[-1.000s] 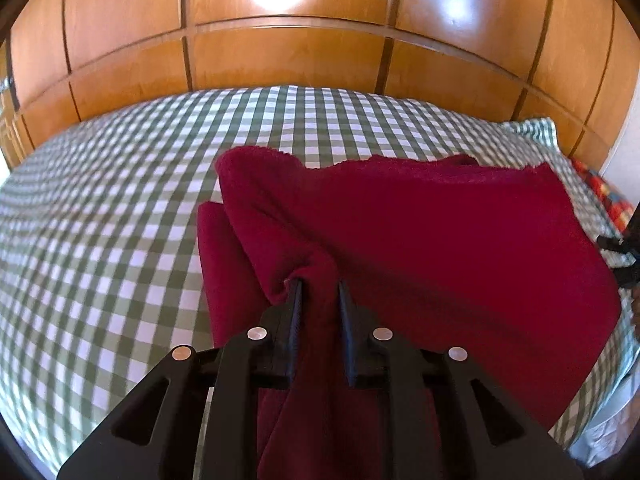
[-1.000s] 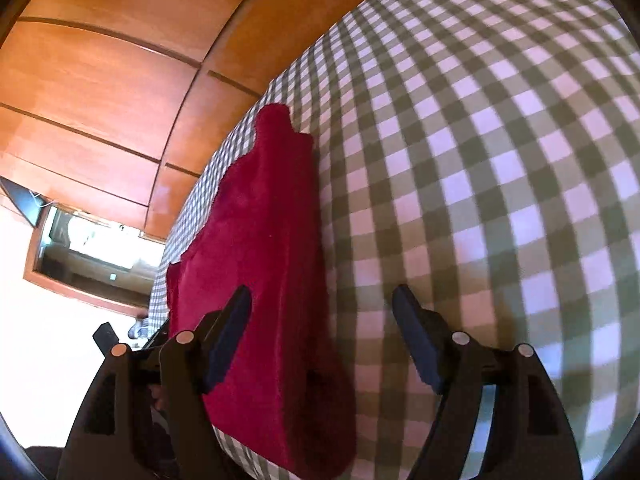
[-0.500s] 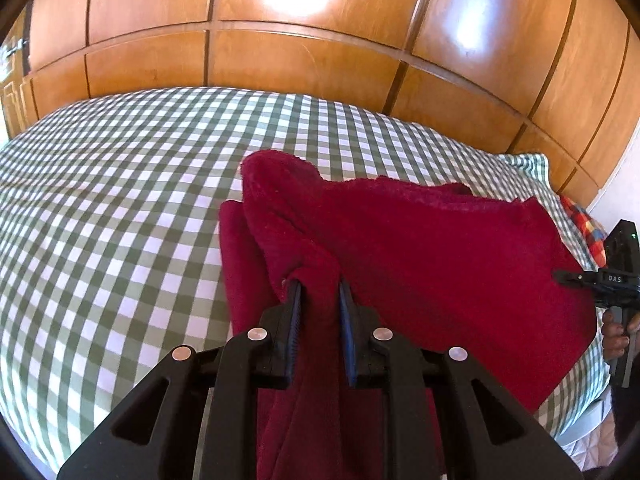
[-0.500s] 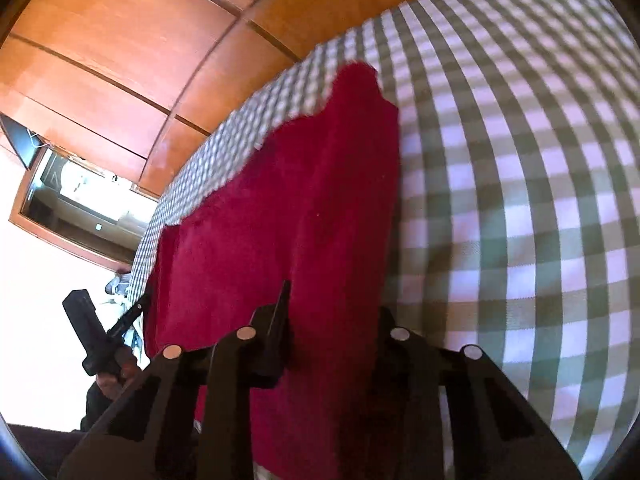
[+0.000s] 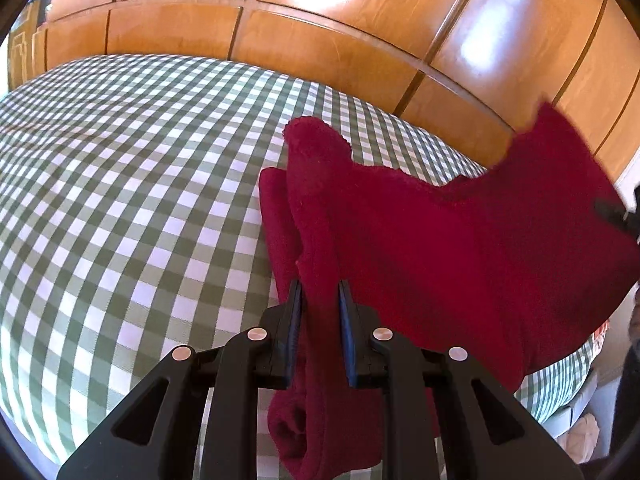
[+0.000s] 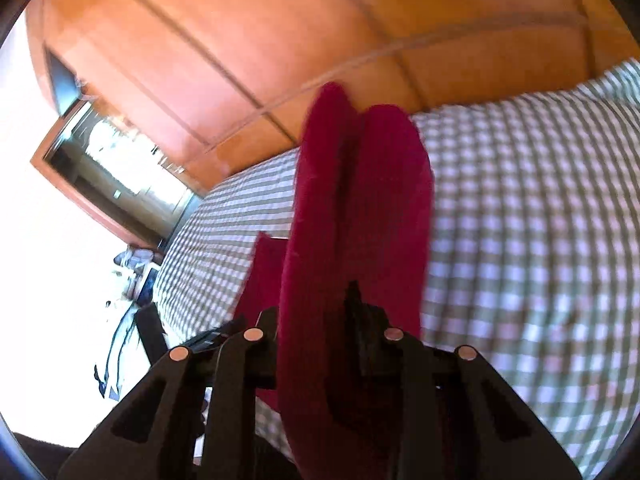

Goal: Fold small clothes

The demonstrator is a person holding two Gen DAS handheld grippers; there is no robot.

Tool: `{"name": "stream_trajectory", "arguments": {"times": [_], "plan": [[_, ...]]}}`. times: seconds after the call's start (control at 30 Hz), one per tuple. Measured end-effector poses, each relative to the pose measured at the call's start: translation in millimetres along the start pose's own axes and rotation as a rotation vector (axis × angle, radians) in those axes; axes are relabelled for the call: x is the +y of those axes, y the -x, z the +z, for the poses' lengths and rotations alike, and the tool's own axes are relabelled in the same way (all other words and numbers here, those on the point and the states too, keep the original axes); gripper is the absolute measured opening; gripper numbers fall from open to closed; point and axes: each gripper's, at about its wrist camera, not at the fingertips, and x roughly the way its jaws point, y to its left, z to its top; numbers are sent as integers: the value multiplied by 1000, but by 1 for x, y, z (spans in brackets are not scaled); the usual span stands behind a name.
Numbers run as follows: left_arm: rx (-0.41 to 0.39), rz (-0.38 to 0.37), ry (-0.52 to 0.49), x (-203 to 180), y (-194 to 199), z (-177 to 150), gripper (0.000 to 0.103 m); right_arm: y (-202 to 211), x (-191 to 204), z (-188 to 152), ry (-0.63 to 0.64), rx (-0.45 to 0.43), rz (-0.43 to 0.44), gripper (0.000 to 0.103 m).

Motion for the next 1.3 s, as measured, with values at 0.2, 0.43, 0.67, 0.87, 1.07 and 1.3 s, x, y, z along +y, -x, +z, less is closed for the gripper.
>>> {"name": "stream_trajectory", "arguments": {"times": [0.2, 0.43, 0.67, 0.87, 1.07, 1.3], "plan": [[14, -44, 15, 3, -10, 3, 17, -75, 73, -3, 91, 102, 7, 20], [24, -151, 143, 28, -14, 4, 17, -162, 112, -39, 134, 263, 31, 18], [-5, -193, 224, 62, 16, 0, 17, -168, 99, -47, 56, 259, 206, 65], [-44, -298, 327, 83, 46, 3, 17, -113, 79, -51, 59, 155, 277, 68], [-9, -447, 329, 66, 52, 5, 46, -76, 57, -98, 186, 169, 142, 66], [95, -477, 348, 45, 20, -3, 56, -98, 65, -138, 276, 214, 64, 58]]}}
